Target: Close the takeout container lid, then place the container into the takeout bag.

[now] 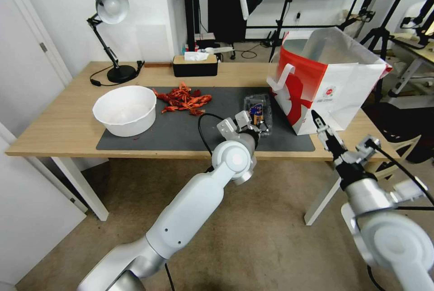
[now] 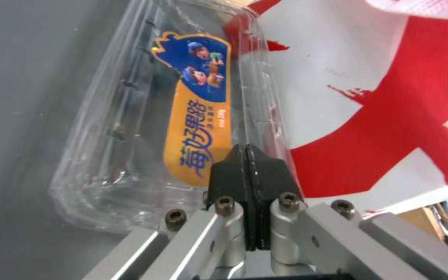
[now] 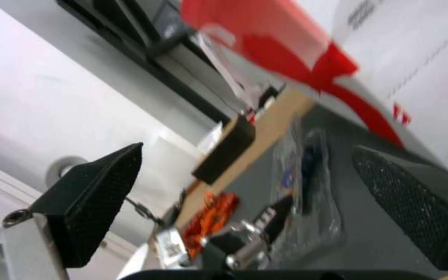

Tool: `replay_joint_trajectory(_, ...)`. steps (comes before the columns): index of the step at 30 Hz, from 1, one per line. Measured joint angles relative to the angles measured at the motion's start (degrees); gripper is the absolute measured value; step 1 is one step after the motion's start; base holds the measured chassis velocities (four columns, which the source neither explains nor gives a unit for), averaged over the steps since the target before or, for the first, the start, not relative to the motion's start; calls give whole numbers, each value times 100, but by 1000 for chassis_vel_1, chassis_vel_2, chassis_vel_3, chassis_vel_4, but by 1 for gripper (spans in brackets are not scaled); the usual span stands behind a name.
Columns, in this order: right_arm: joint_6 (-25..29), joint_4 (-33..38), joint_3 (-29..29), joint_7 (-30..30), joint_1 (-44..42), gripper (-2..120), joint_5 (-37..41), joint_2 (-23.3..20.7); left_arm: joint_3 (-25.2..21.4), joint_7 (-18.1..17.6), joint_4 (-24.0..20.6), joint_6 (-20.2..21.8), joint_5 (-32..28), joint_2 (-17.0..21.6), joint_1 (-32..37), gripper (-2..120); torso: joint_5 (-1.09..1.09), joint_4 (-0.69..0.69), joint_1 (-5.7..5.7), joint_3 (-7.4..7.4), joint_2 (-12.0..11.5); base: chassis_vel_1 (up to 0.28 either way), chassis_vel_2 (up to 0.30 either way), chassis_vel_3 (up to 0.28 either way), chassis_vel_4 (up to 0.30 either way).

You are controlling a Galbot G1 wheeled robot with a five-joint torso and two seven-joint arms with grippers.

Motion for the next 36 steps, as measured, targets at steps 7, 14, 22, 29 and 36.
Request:
replay_joint_trajectory(7,-432,-431,-354,477,786,100,197,-81,27,14,-3,-45,-2,-3,-9,0,0,1,0,0,0,0,0,0,0)
replay_joint_trajectory(14,-741,-666,-493,895,1221,100,294,-201,100,50,41,-62,-13,-7,-38,0,0,0,1,0,0,0,0,0,0)
replay_joint_trajectory(22,-1120,-932,-625,1367,1709,100,413,-290,192,86,121,-94,-13,-98,-85,0,0,-1,0,1,0,0,0,0,0)
replay_joint_trajectory(29,-1637,-1107,-697,1684,2023,100,631,-359,222,96,126,-125,-2,-112,-87,0,0,0,0,0,0,0,0,0,0)
replay_joint_trajectory(36,-1870,-1337,-896,1858,2310,100,687,-362,224,97,122,-149,0,-80,-84,0,0,0,0,0,0,0,0,0,0)
